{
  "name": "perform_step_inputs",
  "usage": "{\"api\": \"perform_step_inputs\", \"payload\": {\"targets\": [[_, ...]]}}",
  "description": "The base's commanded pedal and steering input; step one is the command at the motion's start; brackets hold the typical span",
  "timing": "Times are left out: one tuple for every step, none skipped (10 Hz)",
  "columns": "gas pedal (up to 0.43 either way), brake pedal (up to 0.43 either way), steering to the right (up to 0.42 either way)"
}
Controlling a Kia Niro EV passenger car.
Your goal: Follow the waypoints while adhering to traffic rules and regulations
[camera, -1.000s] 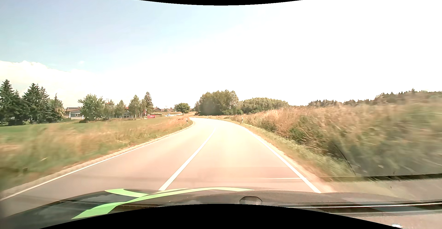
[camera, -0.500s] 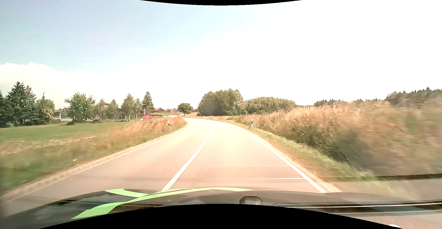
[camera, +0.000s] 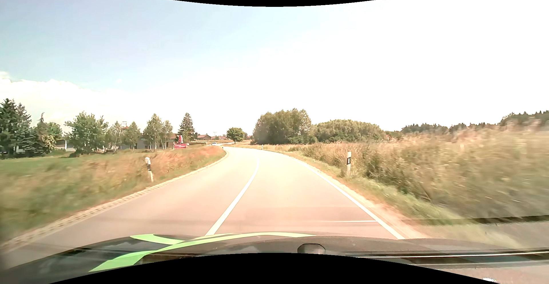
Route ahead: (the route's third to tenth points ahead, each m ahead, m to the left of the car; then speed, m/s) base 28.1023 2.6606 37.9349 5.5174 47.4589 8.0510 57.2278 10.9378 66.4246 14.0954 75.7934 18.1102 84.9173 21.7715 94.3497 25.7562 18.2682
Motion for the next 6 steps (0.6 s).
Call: {"api": "perform_step_inputs", "payload": {"targets": [[0.047,0.0,-0.029],[0.067,0.0,-0.03],[0.067,0.0,-0.03],[0.087,0.0,-0.03],[0.118,0.0,-0.031],[0.13,0.0,-0.031]]}}
